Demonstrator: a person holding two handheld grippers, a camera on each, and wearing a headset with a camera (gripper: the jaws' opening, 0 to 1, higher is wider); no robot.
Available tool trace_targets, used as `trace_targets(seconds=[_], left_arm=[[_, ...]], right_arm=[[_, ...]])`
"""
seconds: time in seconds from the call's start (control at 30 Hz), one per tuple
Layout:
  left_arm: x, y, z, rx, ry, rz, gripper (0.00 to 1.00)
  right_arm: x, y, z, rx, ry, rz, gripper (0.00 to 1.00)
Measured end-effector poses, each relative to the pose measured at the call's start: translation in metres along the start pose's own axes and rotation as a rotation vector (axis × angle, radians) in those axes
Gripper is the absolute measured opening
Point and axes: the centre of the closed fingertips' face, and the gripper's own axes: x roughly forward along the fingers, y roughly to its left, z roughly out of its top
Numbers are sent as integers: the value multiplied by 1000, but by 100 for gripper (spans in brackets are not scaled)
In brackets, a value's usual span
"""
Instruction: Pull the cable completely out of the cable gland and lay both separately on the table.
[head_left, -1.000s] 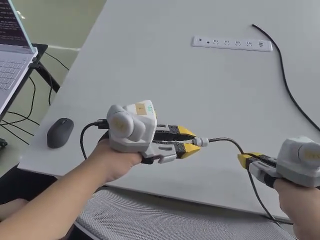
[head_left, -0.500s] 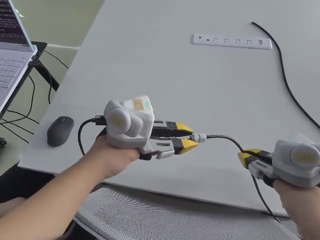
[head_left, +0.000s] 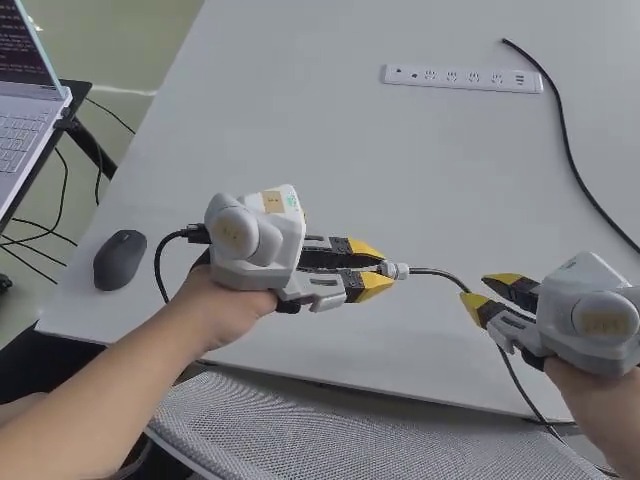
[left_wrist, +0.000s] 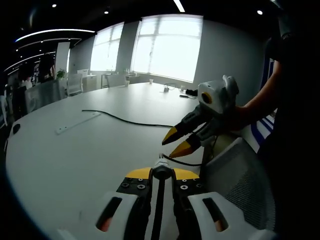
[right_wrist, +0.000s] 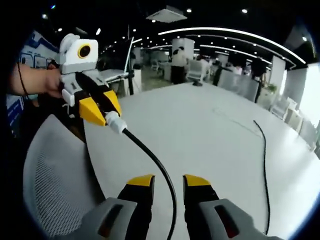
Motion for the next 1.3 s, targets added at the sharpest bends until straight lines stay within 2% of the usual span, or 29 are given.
trace_targets(seconds=[0.07, 0.33, 0.5, 0.63, 0.73, 0.9, 1.17, 1.3], left_arm=[[1, 1, 0, -2, -2, -2, 15], [2, -1, -2, 0, 0, -11, 15], [2, -6, -3, 3, 5, -17, 15], [3, -10, -4, 7, 8, -22, 15], [4, -11, -5, 11, 10, -25, 15], [5, -10, -5, 14, 8, -25, 15], [9, -10, -6, 27, 12, -28, 15], [9, -9, -5, 26, 9, -29, 15]], right_arm=[[2, 8, 10, -101, -13, 18, 21], [8, 37, 25, -335, -22, 59, 15], [11, 48, 30, -422, -25, 74, 10], [12, 50, 33, -465, -28, 77, 7], [12, 51, 33, -466, -25, 81, 3], [11, 50, 32, -454, -28, 83, 2], [11, 48, 29, -398, -26, 87, 1], [12, 42, 25, -363, -12, 76, 1]])
